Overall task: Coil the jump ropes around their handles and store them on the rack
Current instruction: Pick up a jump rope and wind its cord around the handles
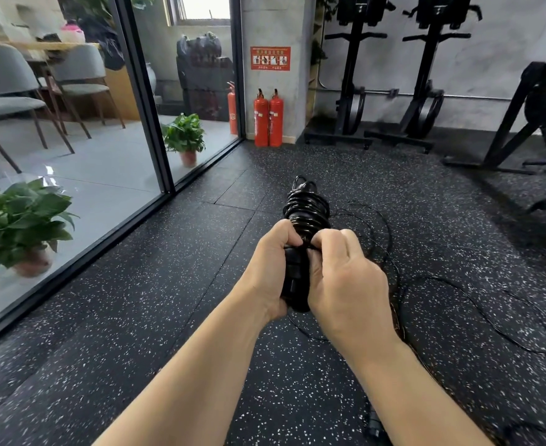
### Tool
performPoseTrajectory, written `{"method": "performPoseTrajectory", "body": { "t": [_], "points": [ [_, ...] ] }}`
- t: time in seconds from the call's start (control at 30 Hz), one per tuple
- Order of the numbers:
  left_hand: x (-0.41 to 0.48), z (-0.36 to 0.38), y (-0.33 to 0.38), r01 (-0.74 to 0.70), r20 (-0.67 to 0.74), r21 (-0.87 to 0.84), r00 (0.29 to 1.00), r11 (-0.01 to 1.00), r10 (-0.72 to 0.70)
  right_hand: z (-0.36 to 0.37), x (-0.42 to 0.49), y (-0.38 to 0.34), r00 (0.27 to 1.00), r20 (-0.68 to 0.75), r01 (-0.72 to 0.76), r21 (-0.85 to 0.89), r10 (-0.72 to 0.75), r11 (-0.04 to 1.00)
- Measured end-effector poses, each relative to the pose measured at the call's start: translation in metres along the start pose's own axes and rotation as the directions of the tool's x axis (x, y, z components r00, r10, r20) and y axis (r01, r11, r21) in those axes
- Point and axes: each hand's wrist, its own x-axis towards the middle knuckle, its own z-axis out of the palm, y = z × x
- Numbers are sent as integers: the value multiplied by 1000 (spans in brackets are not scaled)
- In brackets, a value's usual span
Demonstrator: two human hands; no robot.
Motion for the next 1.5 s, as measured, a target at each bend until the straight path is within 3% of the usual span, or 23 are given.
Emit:
{"method": "performPoseTrajectory", "body": {
  "t": [0.13,0.23,0.3,0.4,0.73,0.83,0.97,1.17,1.27,1.5],
  "points": [
    [2,-10,4,13,43,-15,999,1000,-12,-10,9,10,979,192,-113,259,63,959],
    [2,-13,6,51,99,-11,994,999,-50,-25,16,25,949,266,-281,465,170,840],
    [4,-16,5,102,133,-6,986,995,-101,-33,19,34,958,220,-275,507,185,817],
    [7,-17,3,155,193,51,968,987,-162,-34,19,33,970,230,-196,532,82,824],
    [7,-10,-10,181,225,163,950,970,-215,-23,9,37,945,271,99,300,-184,949],
    [9,-11,-12,201,253,136,940,970,-230,-24,6,37,930,252,217,215,-269,952],
    [9,-14,-13,278,297,163,901,947,-316,-26,-1,36,917,263,257,187,-300,948],
    [12,-16,-17,376,322,206,845,903,-426,-25,-7,40,908,277,272,180,-314,945],
    [15,-17,-17,408,353,199,819,891,-453,-25,-10,42,942,222,203,217,-251,955],
    [17,-12,-15,317,324,168,876,933,-356,-23,-16,35,995,100,-7,165,-10,986]
  ]
}}
